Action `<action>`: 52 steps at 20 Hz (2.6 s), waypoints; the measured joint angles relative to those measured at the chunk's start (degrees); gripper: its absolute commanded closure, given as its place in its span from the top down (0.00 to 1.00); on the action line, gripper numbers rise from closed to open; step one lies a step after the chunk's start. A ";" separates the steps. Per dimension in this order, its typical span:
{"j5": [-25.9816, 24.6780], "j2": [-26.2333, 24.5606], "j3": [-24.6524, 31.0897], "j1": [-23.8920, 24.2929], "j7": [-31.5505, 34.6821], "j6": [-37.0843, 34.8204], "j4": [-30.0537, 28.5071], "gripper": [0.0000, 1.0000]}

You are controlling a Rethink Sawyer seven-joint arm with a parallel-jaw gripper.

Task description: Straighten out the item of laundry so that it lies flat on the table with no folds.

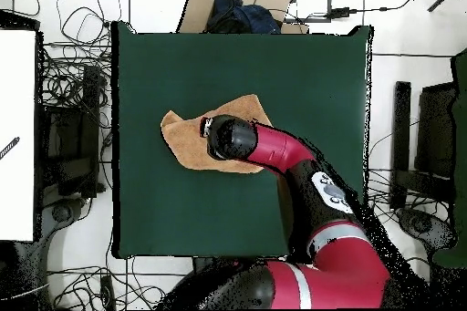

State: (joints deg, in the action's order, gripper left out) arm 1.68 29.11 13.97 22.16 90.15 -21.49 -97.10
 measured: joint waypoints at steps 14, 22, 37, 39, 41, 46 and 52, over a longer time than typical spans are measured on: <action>-0.01 6.42 -0.01 0.04 0.00 -0.85 -1.74 1.00; -0.01 7.60 0.19 1.63 0.00 -0.85 -2.24 1.00; -1.99 8.85 0.47 6.44 0.00 -0.83 -8.29 1.00; -2.33 9.02 0.47 6.57 0.00 -0.84 -8.75 1.00; -2.73 9.15 0.49 6.62 0.00 -0.83 -9.23 1.00; -2.91 9.58 0.85 6.64 0.00 -0.83 -10.51 1.00; -2.91 9.92 1.64 6.84 0.00 -0.83 -11.73 1.00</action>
State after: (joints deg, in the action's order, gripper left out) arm -1.23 39.03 15.61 29.00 90.15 -22.32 -108.83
